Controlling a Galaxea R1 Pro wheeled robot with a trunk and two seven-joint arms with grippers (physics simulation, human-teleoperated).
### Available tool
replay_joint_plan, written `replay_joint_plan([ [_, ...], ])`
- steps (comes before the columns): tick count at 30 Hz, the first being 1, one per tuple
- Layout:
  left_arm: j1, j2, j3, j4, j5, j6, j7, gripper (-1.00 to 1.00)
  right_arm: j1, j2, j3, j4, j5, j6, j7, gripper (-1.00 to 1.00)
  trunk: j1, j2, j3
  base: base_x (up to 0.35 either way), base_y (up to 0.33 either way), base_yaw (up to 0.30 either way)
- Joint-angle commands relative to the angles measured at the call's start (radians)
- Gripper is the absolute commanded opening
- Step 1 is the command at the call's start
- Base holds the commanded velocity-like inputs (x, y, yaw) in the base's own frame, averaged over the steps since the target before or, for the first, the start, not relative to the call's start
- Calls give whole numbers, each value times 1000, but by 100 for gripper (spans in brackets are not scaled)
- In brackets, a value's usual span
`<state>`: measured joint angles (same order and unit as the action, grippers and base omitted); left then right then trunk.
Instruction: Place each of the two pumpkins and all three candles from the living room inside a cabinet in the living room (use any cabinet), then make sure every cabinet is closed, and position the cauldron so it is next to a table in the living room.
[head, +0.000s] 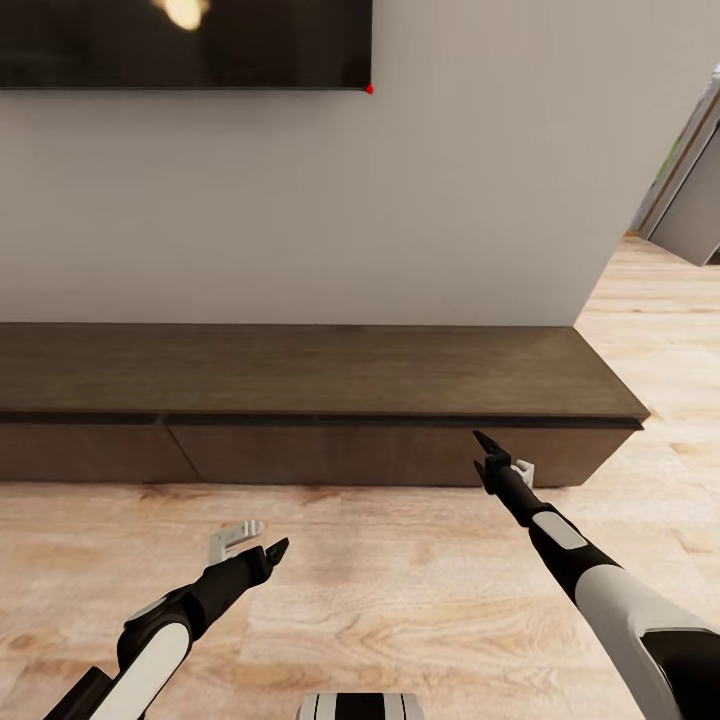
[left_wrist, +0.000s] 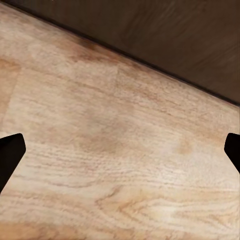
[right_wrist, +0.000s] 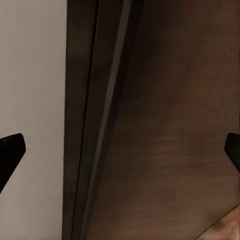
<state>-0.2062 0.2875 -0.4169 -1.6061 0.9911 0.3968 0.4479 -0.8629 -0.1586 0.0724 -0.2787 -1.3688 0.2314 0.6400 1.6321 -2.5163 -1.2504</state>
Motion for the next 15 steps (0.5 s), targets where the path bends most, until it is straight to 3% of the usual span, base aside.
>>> replay_joint_plan([
  [1, -1, 1, -2, -2, 9, 0, 9, 100, -1, -1, 7, 1, -10, 3, 3, 100, 0, 0, -1, 28, 0, 0],
  [15, -1, 1, -4, -2, 8, 0, 9, 100, -1, -4, 6, 7, -14, -3, -2, 100, 0, 0, -1, 4, 0, 0],
])
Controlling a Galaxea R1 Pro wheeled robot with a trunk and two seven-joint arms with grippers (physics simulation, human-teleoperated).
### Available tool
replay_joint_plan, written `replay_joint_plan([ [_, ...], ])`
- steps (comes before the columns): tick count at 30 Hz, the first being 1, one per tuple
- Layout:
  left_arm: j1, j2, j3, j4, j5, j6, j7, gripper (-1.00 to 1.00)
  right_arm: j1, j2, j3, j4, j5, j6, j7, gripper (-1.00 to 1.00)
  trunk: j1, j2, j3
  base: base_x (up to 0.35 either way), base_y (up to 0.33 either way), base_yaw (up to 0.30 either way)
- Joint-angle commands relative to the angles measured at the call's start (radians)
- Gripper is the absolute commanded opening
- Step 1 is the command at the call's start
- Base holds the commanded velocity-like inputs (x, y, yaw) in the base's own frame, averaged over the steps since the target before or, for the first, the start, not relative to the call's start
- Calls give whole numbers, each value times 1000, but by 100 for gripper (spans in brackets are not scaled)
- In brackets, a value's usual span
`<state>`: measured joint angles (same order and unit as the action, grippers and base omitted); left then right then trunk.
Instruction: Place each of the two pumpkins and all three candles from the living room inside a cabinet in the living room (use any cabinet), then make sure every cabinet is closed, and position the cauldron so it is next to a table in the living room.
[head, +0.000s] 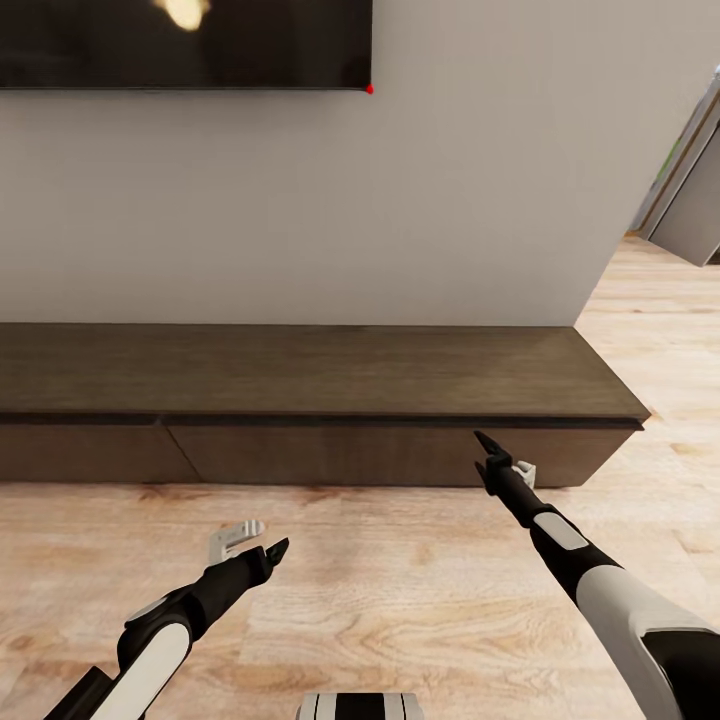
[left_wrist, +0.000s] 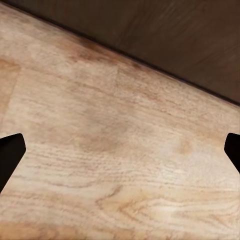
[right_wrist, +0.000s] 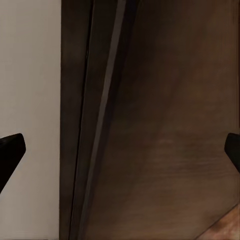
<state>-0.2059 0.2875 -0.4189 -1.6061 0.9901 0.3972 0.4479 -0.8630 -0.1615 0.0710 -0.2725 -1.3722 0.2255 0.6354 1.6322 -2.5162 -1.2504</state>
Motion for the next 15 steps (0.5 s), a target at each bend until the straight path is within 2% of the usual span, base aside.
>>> replay_joint_plan([
  [1, -1, 1, -2, -2, 9, 0, 9, 100, -1, -1, 7, 1, -11, 3, 3, 100, 0, 0, -1, 0, 0, 0],
  [7, -1, 1, -4, -2, 10, -1, 9, 100, -1, -1, 7, 1, -11, 3, 3, 100, 0, 0, -1, 99, 0, 0],
  [10, -1, 1, -27, -2, 9, -1, 9, 100, -1, -1, 6, 1, -12, 2, 2, 100, 0, 0, -1, 43, 0, 0],
  [15, -1, 1, -30, -2, 9, -1, 9, 100, -1, -8, 6, 2, -13, 1, -5, 100, 0, 0, -1, 61, 0, 0],
])
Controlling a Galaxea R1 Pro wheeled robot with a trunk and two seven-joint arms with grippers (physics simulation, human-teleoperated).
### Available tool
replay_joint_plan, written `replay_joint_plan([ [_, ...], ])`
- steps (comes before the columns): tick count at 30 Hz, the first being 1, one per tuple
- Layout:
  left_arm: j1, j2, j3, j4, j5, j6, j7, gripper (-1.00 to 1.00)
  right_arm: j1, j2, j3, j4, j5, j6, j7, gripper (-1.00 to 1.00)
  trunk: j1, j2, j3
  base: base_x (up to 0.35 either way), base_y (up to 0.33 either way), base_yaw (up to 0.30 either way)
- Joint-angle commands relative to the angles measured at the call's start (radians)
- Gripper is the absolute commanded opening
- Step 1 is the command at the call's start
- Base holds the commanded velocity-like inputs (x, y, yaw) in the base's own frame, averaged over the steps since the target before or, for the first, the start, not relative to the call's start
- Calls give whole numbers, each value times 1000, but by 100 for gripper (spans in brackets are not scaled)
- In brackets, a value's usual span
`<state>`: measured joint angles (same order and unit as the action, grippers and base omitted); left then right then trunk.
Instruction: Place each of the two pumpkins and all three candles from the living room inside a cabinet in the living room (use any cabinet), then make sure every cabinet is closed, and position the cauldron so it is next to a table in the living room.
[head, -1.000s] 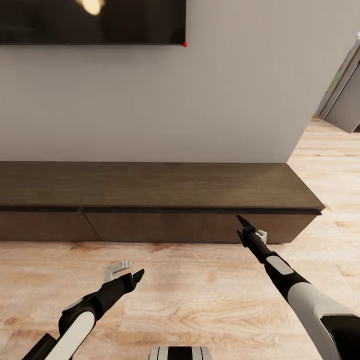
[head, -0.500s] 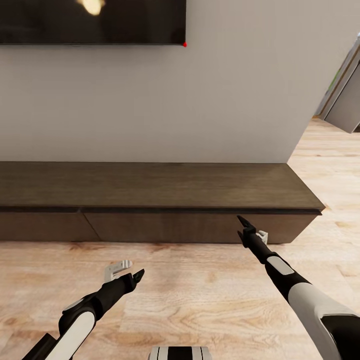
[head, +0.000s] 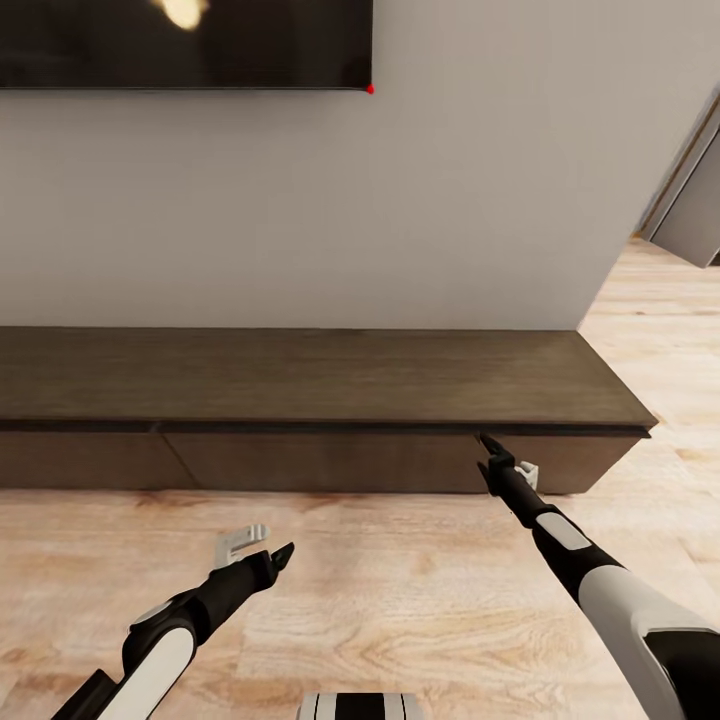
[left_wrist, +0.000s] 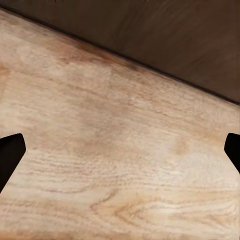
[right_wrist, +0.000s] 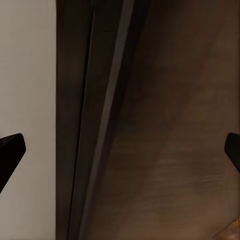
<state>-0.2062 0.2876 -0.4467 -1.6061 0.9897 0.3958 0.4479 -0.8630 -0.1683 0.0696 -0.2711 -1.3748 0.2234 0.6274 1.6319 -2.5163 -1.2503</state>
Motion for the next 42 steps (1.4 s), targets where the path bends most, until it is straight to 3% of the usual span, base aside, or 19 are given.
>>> replay_joint_plan([
  [1, -1, 1, -2, -2, 9, 0, 9, 100, -1, -2, 7, 1, -10, 3, 1, 100, 0, 0, -1, 207, 0, 0],
  [36, -1, 1, -3, -2, 9, 0, 9, 100, -1, -6, 7, 0, -10, 2, -3, 100, 0, 0, -1, 28, 0, 0],
  [42, -1, -1, -3, -2, 9, -1, 10, 100, -1, -8, 7, 1, -10, 2, -3, 100, 2, -1, -20, 0, 0, 0],
])
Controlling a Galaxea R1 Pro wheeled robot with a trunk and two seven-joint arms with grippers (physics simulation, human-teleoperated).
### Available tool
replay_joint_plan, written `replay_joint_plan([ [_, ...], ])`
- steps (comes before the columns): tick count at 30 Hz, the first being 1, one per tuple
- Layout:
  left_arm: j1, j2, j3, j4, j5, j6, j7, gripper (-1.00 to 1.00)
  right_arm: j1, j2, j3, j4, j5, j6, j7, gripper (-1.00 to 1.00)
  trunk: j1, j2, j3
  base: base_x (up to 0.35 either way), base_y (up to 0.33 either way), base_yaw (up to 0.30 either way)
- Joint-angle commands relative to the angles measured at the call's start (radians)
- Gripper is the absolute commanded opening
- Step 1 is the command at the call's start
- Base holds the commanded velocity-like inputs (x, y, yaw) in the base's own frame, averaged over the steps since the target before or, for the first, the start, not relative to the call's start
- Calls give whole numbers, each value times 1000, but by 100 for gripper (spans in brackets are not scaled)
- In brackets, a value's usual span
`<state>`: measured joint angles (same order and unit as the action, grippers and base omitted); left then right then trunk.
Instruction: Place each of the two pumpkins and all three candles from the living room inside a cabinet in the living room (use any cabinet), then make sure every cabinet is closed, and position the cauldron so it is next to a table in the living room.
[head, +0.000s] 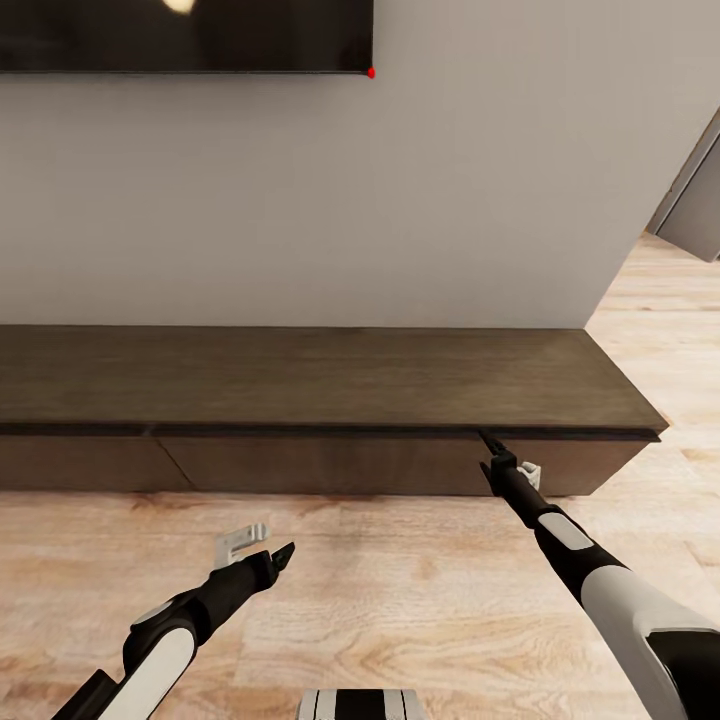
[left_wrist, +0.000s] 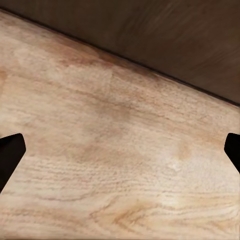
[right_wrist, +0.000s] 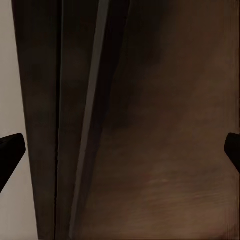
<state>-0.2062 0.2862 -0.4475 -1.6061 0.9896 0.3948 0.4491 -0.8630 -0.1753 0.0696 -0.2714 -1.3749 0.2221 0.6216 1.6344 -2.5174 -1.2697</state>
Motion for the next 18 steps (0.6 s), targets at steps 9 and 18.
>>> replay_joint_plan([
  [9, -1, 1, -2, -2, 9, 0, 9, 100, -1, -1, 7, 1, -10, 3, 3, 100, 1, -1, -9, 0, 0, 0],
  [18, -1, 2, -2, -2, 9, -1, 9, 100, -1, -1, 7, 1, -10, 3, 3, 100, 1, -1, -9, 1, 0, 0],
])
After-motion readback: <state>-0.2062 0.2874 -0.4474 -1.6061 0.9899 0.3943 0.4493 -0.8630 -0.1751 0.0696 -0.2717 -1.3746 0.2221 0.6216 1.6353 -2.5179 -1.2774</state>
